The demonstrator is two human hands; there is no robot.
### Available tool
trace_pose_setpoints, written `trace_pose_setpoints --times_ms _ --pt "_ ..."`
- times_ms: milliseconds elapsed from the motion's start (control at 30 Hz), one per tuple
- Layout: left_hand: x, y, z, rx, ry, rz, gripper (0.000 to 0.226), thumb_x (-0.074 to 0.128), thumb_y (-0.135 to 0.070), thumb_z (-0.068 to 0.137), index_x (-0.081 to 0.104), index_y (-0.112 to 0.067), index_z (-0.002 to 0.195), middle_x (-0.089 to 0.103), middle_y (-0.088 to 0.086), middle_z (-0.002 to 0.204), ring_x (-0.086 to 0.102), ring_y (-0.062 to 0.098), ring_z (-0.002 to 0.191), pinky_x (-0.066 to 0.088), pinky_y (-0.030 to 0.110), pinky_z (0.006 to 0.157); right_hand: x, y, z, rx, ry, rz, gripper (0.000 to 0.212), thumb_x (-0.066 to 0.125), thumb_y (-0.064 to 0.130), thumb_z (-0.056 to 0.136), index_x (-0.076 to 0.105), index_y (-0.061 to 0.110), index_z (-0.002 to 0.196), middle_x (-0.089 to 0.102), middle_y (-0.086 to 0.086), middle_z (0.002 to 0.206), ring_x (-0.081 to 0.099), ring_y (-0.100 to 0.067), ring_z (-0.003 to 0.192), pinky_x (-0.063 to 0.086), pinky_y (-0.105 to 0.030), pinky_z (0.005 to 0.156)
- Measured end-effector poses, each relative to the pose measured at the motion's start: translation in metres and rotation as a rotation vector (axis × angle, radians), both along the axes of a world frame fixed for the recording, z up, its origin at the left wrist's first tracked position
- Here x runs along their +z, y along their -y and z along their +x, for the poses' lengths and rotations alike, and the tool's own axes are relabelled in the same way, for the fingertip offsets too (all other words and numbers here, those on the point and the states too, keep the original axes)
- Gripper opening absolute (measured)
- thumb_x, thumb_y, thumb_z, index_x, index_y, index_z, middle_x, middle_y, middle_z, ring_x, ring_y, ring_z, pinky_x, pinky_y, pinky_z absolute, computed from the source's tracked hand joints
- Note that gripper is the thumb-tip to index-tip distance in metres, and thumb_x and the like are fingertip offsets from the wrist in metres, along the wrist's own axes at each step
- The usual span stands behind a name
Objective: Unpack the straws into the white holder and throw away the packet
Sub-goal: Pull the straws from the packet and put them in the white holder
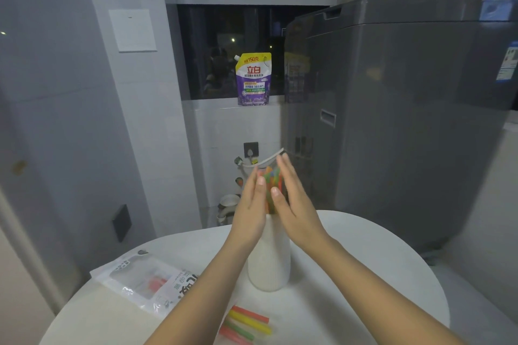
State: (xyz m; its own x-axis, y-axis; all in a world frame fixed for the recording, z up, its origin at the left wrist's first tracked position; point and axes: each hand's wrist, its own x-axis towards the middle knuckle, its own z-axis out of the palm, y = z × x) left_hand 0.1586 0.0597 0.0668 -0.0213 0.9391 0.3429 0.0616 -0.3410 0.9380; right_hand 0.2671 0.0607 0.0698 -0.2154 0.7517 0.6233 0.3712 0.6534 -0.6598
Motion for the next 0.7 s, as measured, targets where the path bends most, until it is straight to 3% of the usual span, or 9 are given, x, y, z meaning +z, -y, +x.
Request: trace_pose_setpoints --times_ms 67,167,267,333,433,533,600,700 --pt "-0.001 0.000 0.001 0.037 0.020 0.002 0.049 0.024 -0.042 0.100 0.021 -0.032 0.149 0.030 -0.022 0.145 0.031 -0.009 0.130 0.029 -0.007 0.087 -0.001 0.004 0.001 -0.025 -0.050 0.033 0.054 0.037 0.027 0.097 0.009 0.054 0.135 0.004 0.032 0.147 0.003 0.008 0.141 0.010 -0.014 0.114" --pt "-0.005 0.005 -0.001 0.024 0.058 -0.005 0.052 0.023 -0.044 0.100 0.020 -0.031 0.150 0.025 -0.012 0.156 0.025 0.002 0.141 0.023 0.020 0.115 -0.007 0.010 0.002 -0.088 -0.067 0.048 0.050 0.037 0.031 0.094 0.015 0.056 0.131 0.010 0.037 0.143 0.009 0.007 0.140 0.014 -0.020 0.114" --pt "-0.012 0.015 -0.006 0.012 0.036 -0.014 0.052 0.023 -0.047 0.098 0.026 -0.032 0.148 0.031 -0.009 0.155 0.027 0.004 0.142 0.022 0.034 0.119 -0.017 0.020 0.000 -0.128 -0.075 0.079 0.048 0.040 0.029 0.093 0.024 0.051 0.132 0.017 0.039 0.141 0.016 0.008 0.137 0.016 -0.018 0.111" --pt "-0.018 0.022 -0.011 0.041 -0.003 -0.043 0.057 0.023 -0.052 0.096 0.028 -0.030 0.148 0.033 -0.006 0.155 0.028 0.010 0.142 0.022 0.040 0.119 -0.024 0.028 -0.003 -0.163 -0.044 0.102 0.046 0.043 0.025 0.093 0.034 0.038 0.136 0.023 0.030 0.144 0.019 0.005 0.136 0.016 -0.019 0.112" --pt "-0.030 0.035 -0.022 0.120 -0.083 -0.089 0.052 0.025 -0.049 0.098 0.031 -0.030 0.146 0.034 -0.008 0.153 0.032 0.009 0.139 0.024 0.030 0.115 -0.038 0.044 -0.008 -0.225 -0.057 0.177 0.041 0.047 0.016 0.090 0.048 0.023 0.130 0.040 0.012 0.138 0.030 -0.001 0.128 0.019 -0.015 0.109" --pt "-0.050 0.055 -0.039 0.221 -0.225 -0.106 0.044 0.035 -0.039 0.099 0.041 -0.026 0.140 0.042 -0.009 0.146 0.037 0.004 0.131 0.025 0.020 0.103 -0.061 0.064 -0.015 -0.232 -0.051 0.157 0.033 0.045 0.020 0.083 0.059 0.015 0.113 0.050 0.008 0.114 0.036 0.001 0.109 0.025 -0.006 0.097" --pt "-0.069 0.064 -0.053 0.277 -0.342 -0.179 0.038 0.041 -0.032 0.098 0.048 -0.023 0.135 0.046 -0.004 0.142 0.038 0.009 0.131 0.025 0.022 0.104 -0.081 0.074 -0.019 -0.190 0.020 0.054 0.028 0.046 0.021 0.083 0.061 0.014 0.106 0.049 0.009 0.105 0.038 -0.002 0.102 0.027 -0.004 0.091" --pt "-0.096 0.075 -0.071 0.332 -0.476 -0.396 0.037 0.044 -0.027 0.096 0.053 -0.016 0.131 0.048 0.003 0.142 0.039 0.019 0.133 0.026 0.034 0.112 -0.111 0.076 -0.028 -0.099 0.202 -0.140 0.025 0.051 0.016 0.087 0.060 0.015 0.110 0.051 0.007 0.105 0.045 -0.012 0.108 0.034 -0.014 0.089"
